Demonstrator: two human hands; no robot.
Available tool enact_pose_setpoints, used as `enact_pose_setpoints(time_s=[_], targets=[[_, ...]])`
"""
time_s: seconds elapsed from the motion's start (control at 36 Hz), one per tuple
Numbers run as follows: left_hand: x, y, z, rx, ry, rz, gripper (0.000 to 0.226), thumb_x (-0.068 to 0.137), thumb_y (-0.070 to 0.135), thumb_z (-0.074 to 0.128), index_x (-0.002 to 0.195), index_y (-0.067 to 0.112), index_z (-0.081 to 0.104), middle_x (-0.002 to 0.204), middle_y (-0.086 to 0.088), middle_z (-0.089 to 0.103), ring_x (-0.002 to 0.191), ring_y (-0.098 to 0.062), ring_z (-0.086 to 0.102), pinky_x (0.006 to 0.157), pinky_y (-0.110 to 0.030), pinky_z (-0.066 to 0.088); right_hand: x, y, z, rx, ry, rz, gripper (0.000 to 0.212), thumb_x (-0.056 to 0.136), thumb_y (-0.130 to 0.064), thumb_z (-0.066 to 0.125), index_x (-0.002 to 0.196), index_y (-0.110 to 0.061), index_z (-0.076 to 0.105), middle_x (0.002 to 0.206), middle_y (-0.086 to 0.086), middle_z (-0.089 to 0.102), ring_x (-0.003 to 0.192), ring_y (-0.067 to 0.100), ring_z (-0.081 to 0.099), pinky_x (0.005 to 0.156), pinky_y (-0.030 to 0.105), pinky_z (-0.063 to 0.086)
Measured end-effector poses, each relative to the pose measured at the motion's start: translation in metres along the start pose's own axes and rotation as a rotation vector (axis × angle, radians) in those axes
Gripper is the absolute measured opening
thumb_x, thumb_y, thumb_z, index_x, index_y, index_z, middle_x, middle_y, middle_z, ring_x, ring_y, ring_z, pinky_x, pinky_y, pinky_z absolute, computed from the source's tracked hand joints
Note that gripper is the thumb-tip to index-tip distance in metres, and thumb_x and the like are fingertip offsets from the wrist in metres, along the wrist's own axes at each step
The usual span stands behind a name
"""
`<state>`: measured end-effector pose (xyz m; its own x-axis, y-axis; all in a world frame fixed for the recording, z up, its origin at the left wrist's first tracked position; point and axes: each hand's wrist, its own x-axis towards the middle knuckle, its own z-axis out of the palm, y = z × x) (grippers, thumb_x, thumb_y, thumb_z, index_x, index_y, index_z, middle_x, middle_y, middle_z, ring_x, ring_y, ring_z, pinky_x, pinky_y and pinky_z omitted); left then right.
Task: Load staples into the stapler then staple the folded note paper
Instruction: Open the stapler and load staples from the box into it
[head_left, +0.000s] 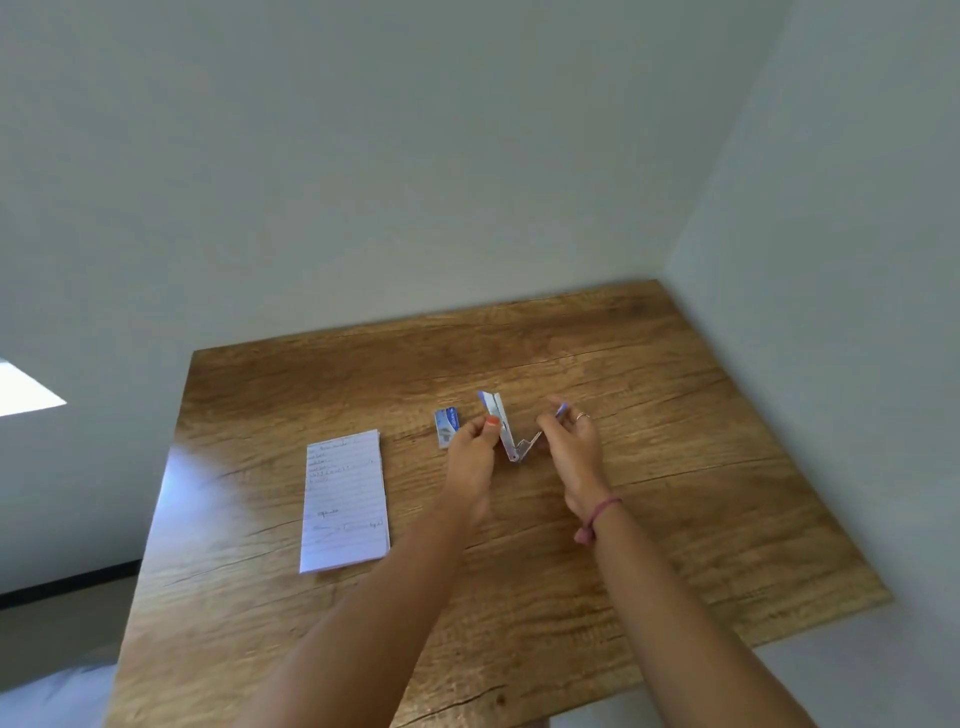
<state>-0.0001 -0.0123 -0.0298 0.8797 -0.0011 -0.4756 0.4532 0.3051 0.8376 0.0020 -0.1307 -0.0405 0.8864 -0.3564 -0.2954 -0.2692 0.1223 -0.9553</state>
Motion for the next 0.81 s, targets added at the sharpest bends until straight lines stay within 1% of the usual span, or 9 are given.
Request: enact_pose_setpoints(time_s=[0.08, 0.14, 0.25, 0.31, 0.39, 0.47, 0.53, 0.61, 0.81], targets=[[0.001, 0.0, -0.001, -0.132, -0.03, 0.029, 0.022, 0.102, 0.009, 0.041, 0.09, 0.006, 0.058, 0.08, -0.005, 0.063, 0.068, -0.011, 0.066, 0.071, -0.024, 0.056, -0.001, -0.001, -0.002, 0.016, 0.024, -0.014, 0.035, 0.088, -0.008, 0.06, 0.122, -0.017, 0.057, 0.092, 0.0, 0.063, 0.081, 0.007, 0.061, 0.068, 0.012, 0.048], [0.002, -0.002, -0.002, -0.192, -0.031, 0.04, 0.022, 0.103, 0.007, 0.038, 0.099, 0.006, 0.06, 0.086, -0.004, 0.065, 0.076, -0.01, 0.064, 0.073, -0.021, 0.054, -0.003, 0.001, -0.001, -0.106, 0.104, -0.064, 0.039, 0.09, -0.005, 0.059, 0.127, -0.015, 0.053, 0.11, 0.001, 0.064, 0.098, 0.011, 0.061, 0.077, 0.013, 0.045], [0.001, -0.009, -0.007, -0.292, -0.059, 0.056, 0.024, 0.103, 0.006, 0.036, 0.109, 0.007, 0.059, 0.089, -0.002, 0.062, 0.08, -0.009, 0.06, 0.079, -0.02, 0.053, -0.013, 0.006, 0.0, -0.703, 0.313, -0.169, 0.049, 0.081, -0.009, 0.065, 0.126, -0.025, 0.056, 0.129, 0.004, 0.049, 0.122, 0.024, 0.043, 0.106, 0.042, 0.032], [0.001, -0.011, -0.012, -0.319, -0.084, 0.045, 0.023, 0.103, 0.007, 0.038, 0.112, 0.01, 0.059, 0.095, -0.001, 0.064, 0.088, -0.009, 0.062, 0.083, -0.02, 0.053, -0.019, 0.007, -0.002, -0.761, 0.295, -0.213, 0.044, 0.081, -0.015, 0.065, 0.123, -0.027, 0.059, 0.132, 0.002, 0.049, 0.129, 0.026, 0.038, 0.111, 0.05, 0.023], [0.002, -0.012, -0.017, -0.347, -0.129, 0.038, 0.025, 0.102, 0.008, 0.042, 0.121, 0.008, 0.057, 0.104, -0.004, 0.066, 0.101, -0.013, 0.062, 0.094, -0.026, 0.049, -0.022, 0.007, -0.006, -0.73, 0.176, -0.431, 0.032, 0.088, -0.024, 0.063, 0.119, -0.022, 0.063, 0.126, 0.001, 0.058, 0.122, 0.022, 0.047, 0.104, 0.041, 0.034], [0.001, -0.012, -0.02, -0.356, -0.185, 0.053, 0.027, 0.1, 0.006, 0.044, 0.124, 0.006, 0.056, 0.11, -0.006, 0.067, 0.108, -0.017, 0.062, 0.101, -0.031, 0.046, -0.018, -0.005, -0.004, -0.729, -0.055, -0.6, 0.034, 0.092, -0.032, 0.061, 0.122, -0.018, 0.063, 0.118, 0.001, 0.064, 0.113, 0.017, 0.053, 0.096, 0.032, 0.042], [0.001, -0.012, -0.021, -0.344, -0.23, 0.064, 0.027, 0.099, 0.005, 0.045, 0.124, 0.006, 0.057, 0.114, -0.007, 0.068, 0.112, -0.018, 0.062, 0.103, -0.032, 0.045, -0.014, -0.015, 0.001, -0.709, -0.197, -0.644, 0.036, 0.093, -0.032, 0.061, 0.126, -0.018, 0.062, 0.12, 0.0, 0.063, 0.113, 0.013, 0.055, 0.096, 0.027, 0.043], [0.0, -0.012, -0.022, -0.357, -0.253, 0.057, 0.031, 0.099, 0.005, 0.046, 0.129, 0.004, 0.054, 0.12, -0.011, 0.065, 0.117, -0.021, 0.059, 0.106, -0.033, 0.043, -0.007, -0.027, 0.005, -0.707, -0.322, -0.688, 0.032, 0.092, -0.026, 0.062, 0.122, -0.015, 0.065, 0.118, 0.0, 0.065, 0.108, 0.01, 0.059, 0.094, 0.029, 0.048], [-0.004, -0.009, -0.024, -0.454, -0.29, 0.028, 0.034, 0.089, 0.016, 0.056, 0.12, 0.003, 0.06, 0.12, -0.015, 0.064, 0.12, -0.026, 0.055, 0.108, -0.037, 0.042, -0.005, -0.043, 0.006, -0.761, -0.437, -0.661, 0.026, 0.081, -0.04, 0.064, 0.101, -0.025, 0.073, 0.091, -0.011, 0.067, 0.081, 0.004, 0.064, 0.073, 0.026, 0.054]])
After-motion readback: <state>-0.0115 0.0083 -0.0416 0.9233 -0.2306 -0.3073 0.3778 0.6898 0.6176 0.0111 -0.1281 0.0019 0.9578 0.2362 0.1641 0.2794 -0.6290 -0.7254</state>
